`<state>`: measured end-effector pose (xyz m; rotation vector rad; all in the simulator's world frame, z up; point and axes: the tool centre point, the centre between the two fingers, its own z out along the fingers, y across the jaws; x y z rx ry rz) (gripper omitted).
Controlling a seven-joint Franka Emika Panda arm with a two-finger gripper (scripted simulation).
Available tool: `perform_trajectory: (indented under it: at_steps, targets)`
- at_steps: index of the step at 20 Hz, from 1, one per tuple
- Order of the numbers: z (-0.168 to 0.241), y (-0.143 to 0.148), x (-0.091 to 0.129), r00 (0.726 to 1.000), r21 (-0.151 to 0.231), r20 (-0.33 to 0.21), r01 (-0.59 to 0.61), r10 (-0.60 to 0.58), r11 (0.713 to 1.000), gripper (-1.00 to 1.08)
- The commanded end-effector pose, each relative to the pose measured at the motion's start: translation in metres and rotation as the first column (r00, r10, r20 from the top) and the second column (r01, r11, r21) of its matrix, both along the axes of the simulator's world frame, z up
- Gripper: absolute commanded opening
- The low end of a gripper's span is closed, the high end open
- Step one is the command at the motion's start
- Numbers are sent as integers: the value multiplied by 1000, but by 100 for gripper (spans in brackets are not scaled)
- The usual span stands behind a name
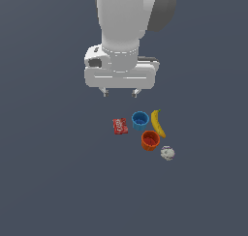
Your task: Pick up a designated object from a clutter of objects.
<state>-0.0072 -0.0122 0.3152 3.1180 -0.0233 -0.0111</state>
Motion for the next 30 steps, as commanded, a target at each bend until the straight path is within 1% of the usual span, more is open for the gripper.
perform_trajectory:
  at_steps: [1,11,16,22,26,30]
  targets:
    - [0,0,0,1000,0,0,0,0,1000,28]
    - [-4,0,-2,1000,-8,-11,-8,8,1000,28]
    - [-8,-1,-2,1000,-27,-7,3,-4,1000,28]
    - [-19,-3,1,999,-74,8,33,-32,997,28]
    - [-29,-4,3,998,-118,28,60,-57,991,28]
    - [-42,-3,5,995,-168,58,90,-82,982,28]
